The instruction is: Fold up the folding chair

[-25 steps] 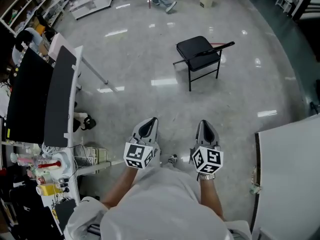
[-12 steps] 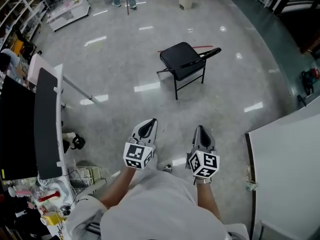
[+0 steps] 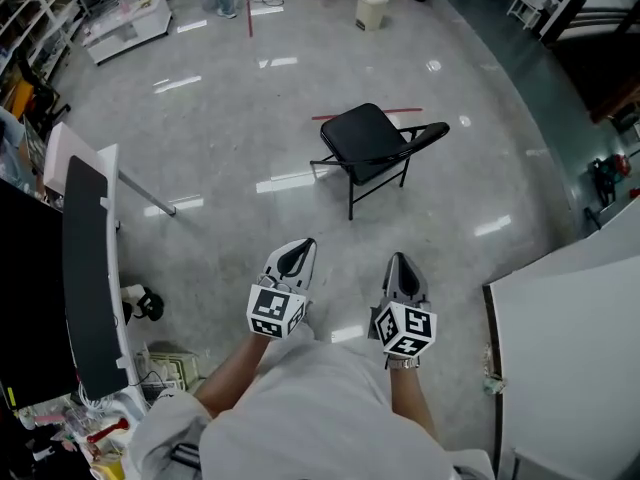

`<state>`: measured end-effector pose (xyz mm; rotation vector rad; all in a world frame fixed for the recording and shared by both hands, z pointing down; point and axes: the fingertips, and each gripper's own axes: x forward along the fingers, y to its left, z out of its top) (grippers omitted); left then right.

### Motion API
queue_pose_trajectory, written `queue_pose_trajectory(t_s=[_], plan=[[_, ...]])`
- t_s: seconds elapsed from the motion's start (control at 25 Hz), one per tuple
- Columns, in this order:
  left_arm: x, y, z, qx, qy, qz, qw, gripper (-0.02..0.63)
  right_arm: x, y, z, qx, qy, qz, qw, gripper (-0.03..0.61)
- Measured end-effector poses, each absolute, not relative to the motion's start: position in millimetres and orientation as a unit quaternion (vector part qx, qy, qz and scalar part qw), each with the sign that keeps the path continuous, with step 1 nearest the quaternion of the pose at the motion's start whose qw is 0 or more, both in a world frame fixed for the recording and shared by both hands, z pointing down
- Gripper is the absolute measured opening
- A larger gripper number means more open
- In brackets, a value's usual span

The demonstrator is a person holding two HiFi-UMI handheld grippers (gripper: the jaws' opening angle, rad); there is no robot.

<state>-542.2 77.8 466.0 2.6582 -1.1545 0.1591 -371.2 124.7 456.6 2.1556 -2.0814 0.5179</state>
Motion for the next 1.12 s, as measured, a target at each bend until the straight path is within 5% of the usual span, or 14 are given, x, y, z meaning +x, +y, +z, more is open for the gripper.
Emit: queue_pose_trajectory(t_s=[0.36,1.12], plan=[[-573.3,18.0,464.9,0.907,-0.401,0.05,0.122,0.011,-392.5,65.6,455.5,0.716,-0.675,0.175,0.043,0.005],[-521.6,-95.2,483.8,0.896,-0.416,0.08,0.13,0.011,-328.0,-51.1,491.8,0.712,-0.661,0.233,0.022,0.005]])
